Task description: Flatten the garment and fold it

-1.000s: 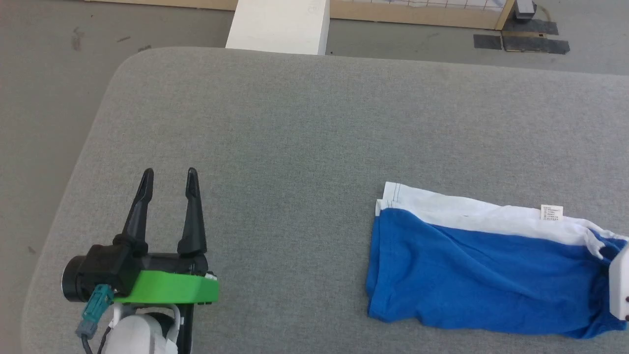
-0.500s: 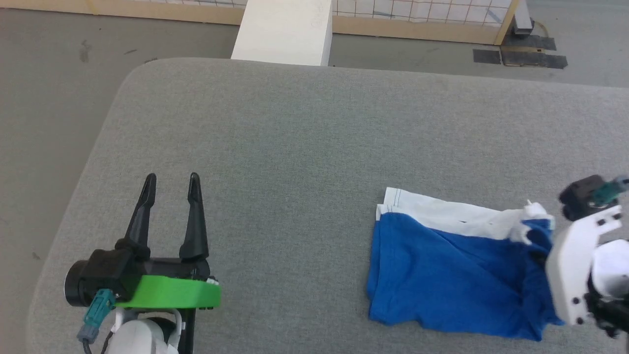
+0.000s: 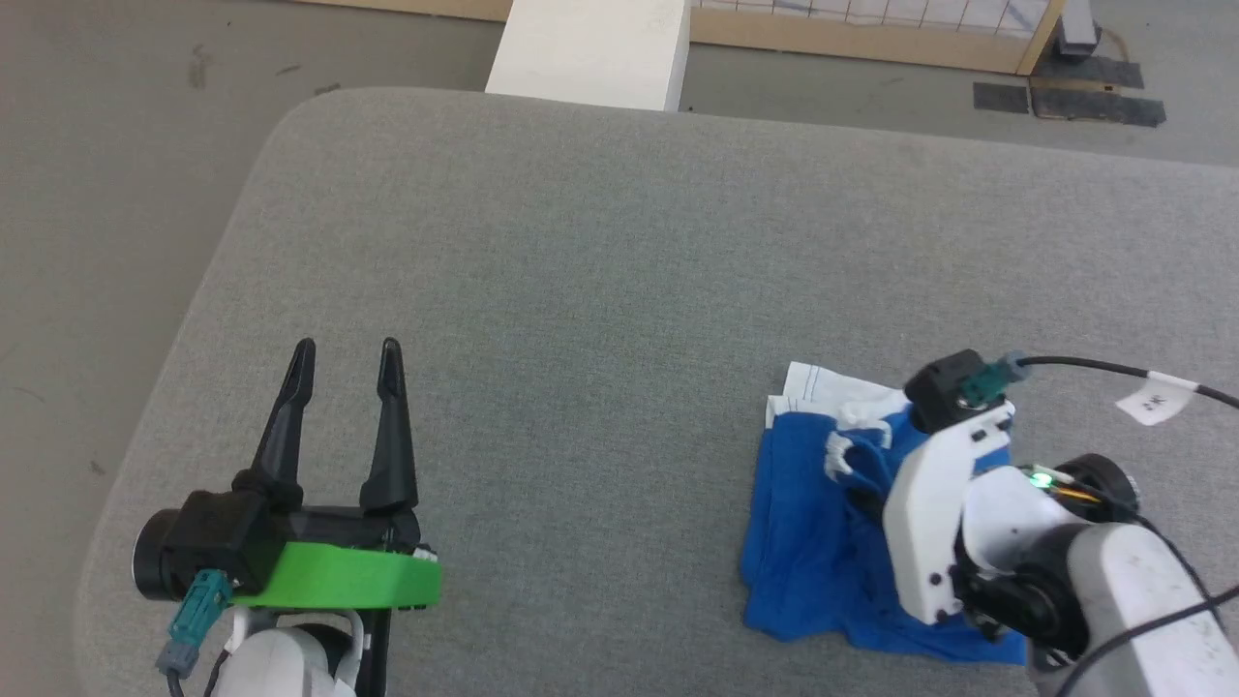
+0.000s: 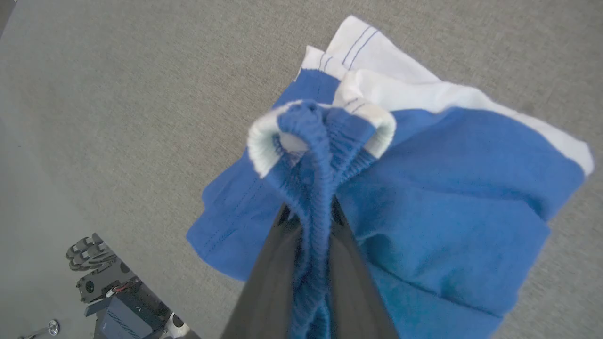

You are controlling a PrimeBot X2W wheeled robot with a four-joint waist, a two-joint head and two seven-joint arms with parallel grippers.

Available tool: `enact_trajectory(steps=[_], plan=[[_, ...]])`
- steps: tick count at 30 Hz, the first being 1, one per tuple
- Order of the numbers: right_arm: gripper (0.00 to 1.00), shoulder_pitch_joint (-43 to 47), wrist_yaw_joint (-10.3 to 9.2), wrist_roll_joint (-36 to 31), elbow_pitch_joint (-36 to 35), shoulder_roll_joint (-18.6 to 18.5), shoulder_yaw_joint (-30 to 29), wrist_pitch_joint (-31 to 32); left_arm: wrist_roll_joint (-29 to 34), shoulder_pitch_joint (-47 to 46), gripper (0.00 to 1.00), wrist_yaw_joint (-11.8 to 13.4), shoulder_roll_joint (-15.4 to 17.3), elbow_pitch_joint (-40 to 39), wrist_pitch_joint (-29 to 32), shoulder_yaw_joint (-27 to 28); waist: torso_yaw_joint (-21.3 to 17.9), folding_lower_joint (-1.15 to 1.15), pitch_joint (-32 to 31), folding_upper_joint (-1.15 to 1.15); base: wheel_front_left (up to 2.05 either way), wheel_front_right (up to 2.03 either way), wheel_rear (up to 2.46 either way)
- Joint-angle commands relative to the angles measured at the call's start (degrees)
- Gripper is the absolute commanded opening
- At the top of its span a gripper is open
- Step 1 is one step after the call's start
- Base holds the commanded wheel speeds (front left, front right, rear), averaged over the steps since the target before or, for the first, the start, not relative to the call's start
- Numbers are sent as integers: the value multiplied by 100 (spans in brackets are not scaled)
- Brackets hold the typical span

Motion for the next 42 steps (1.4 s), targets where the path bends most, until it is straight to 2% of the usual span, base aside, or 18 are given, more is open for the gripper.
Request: enact_trajectory(steps=[1,7,12,13,14,15,22,28,31,36,42], plan=[[0,-152,-9,-63,154,112,50,-148,-83,53,100,-23,-16,-24,-20,0,29,0,51,0,0,0,0],[0,-372,-9,-315,882,421,170,-625,-115,31,100,4,-16,-33,-20,-55,64,0,146,0,0,0,0],[0,-494,-9,-560,1413,541,212,-990,-162,-21,100,24,-16,-13,-20,-149,108,0,189,0,0,0,0],[4,-523,-9,-601,1467,558,234,-1080,-169,-29,100,28,-16,-4,-20,-162,113,0,188,0,0,0,0],[62,-547,-9,-630,1493,568,269,-1134,-173,-32,100,31,-16,0,-20,-168,112,0,184,0,0,0,0],[100,-579,-9,-672,1507,565,347,-1157,-175,-29,100,36,-16,4,-20,-170,108,0,172,0,0,0,0],[100,-732,-9,-636,851,352,962,-876,-167,41,100,22,-16,38,-20,-142,3,0,35,0,0,0,0],[100,-661,-9,-587,4,188,983,-676,-145,74,100,0,-16,37,-21,-109,-175,0,-62,0,0,0,0],[100,-577,-9,-611,-334,226,773,-708,-126,86,100,-14,-16,37,-21,-92,-282,0,-97,0,0,0,0],[100,-278,-9,-900,-762,342,43,-776,-85,84,100,-42,-16,16,-21,-80,-454,0,-113,0,0,0,0],[100,319,-9,-1329,-868,420,-716,-645,-90,12,100,-54,-16,16,-21,-129,-512,0,-76,0,0,0,0]])
